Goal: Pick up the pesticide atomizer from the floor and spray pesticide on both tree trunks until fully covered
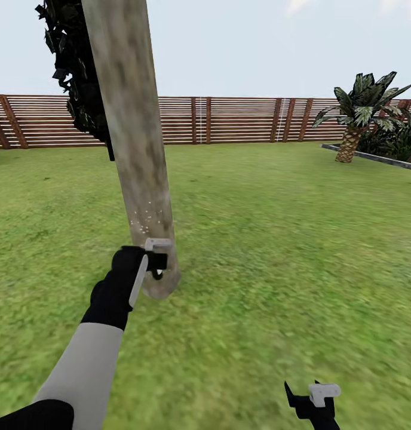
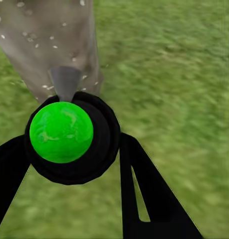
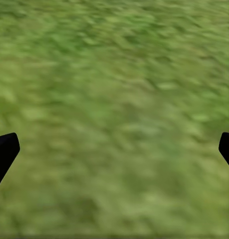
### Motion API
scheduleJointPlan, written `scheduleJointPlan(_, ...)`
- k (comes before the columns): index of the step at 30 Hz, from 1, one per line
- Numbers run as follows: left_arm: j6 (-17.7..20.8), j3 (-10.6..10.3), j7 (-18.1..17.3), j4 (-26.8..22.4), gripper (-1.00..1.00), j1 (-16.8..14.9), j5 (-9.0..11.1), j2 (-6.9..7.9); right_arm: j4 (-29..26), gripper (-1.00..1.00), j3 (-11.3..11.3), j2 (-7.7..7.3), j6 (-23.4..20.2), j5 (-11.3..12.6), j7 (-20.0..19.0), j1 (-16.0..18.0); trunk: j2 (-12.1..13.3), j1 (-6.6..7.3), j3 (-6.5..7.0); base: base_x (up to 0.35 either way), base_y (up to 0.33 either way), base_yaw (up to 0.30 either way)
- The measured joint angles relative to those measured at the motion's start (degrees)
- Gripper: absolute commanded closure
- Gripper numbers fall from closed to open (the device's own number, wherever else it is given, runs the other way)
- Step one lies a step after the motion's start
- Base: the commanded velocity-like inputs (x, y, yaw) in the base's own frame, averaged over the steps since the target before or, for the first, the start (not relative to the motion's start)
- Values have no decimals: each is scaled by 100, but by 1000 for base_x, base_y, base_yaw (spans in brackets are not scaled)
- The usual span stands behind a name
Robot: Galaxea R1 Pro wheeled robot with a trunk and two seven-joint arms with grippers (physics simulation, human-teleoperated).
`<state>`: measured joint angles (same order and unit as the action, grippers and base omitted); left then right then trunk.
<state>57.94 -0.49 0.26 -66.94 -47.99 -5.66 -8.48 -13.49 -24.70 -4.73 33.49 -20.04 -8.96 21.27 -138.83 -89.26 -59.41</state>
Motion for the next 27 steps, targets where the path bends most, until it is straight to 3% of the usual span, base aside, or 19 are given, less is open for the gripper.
scheduleJointPlan(3,6,30,7,-2,100,34,-37,60,1,-100,0,-1,0,0,0,0,0,0,0,0,0,0)
scheduleJointPlan(8,0,41,11,18,100,74,-64,444,4,-100,0,-1,0,0,0,0,0,0,0,0,0,0)
scheduleJointPlan(10,-3,34,14,53,100,73,-22,497,4,-100,0,-1,0,0,0,0,0,0,0,0,0,0)
scheduleJointPlan(17,-9,-12,19,92,100,71,17,431,4,-100,0,-1,0,0,0,0,0,0,0,0,0,0)
scheduleJointPlan(22,-6,-4,11,109,100,85,47,298,4,-100,0,-1,0,0,0,0,0,0,0,0,0,0)
scheduleJointPlan(24,-51,17,-1,406,100,162,-10,398,4,-100,0,-1,0,0,0,0,0,0,0,0,0,0)
scheduleJointPlan(27,-76,30,-7,469,100,240,-18,534,4,-100,0,-1,0,0,0,0,0,0,0,0,0,0)
